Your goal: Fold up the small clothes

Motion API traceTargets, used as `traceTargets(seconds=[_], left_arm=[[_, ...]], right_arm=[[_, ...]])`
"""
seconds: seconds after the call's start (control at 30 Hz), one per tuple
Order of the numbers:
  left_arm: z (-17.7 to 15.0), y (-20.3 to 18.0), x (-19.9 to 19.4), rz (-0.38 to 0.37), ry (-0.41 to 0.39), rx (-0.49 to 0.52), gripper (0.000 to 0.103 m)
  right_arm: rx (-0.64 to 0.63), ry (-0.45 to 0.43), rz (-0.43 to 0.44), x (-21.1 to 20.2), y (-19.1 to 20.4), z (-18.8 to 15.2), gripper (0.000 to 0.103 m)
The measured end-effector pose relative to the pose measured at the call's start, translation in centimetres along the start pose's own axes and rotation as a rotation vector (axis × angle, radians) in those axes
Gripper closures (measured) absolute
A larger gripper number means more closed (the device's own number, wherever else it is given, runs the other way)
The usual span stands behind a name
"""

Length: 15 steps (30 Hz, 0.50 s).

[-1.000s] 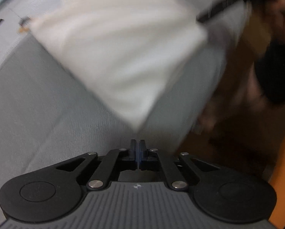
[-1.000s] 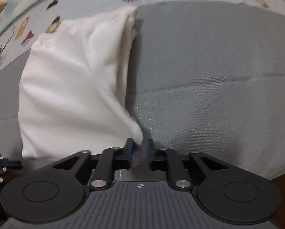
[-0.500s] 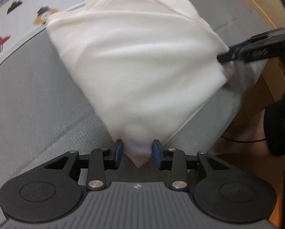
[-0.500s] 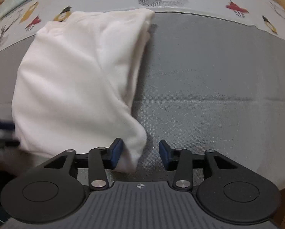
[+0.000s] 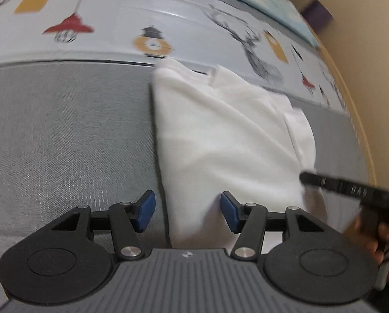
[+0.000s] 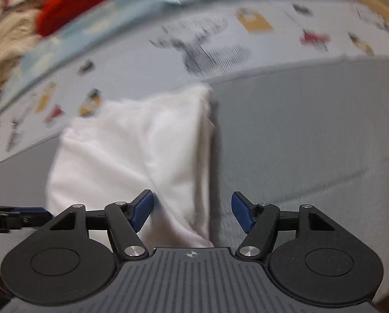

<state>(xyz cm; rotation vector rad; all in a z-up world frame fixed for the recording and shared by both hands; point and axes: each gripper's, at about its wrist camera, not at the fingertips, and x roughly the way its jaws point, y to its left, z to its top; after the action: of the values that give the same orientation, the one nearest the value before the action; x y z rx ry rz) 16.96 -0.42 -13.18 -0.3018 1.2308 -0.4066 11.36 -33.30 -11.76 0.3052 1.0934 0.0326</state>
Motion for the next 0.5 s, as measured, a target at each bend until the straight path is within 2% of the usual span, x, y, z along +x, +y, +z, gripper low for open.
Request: traceTargets(seconds=[0.1, 0.23, 0.4, 0.43, 0.47, 0.5], left_arm=[[0.7, 0.9, 0.7, -0.032, -0.009, -0.072, 0.042], [1.8, 1.1, 1.9, -0.059, -0.028, -0.096, 0.042], [2.8, 1.1, 3.8, -0.062, -0.002, -0.127, 0.041], [3.0, 1.1, 4.0, -0.063, -0.002, -0.124, 0.041], [3.2, 1.0, 4.1, -0.059, -0.006, -0.114, 0.041], [3.4, 0.7, 4.0, -0.046, -0.017, -0.097, 0.044]], right_arm=[[0.07, 0.039, 0.001, 1.4, -0.4, 0.4, 0.024], [0.126, 0.075, 0.02, 2.7, -0.7, 0.9, 0.02], [0.197, 0.107, 0.056, 4.3, -1.0, 1.6, 0.019], [0.19, 0.102, 0.058, 4.4, -0.8, 1.7, 0.022], [0.179, 0.096, 0.065, 4.5, -0.6, 1.8, 0.035], [0.174, 0.091, 0.084, 4.5, -0.4, 1.9, 0.058]])
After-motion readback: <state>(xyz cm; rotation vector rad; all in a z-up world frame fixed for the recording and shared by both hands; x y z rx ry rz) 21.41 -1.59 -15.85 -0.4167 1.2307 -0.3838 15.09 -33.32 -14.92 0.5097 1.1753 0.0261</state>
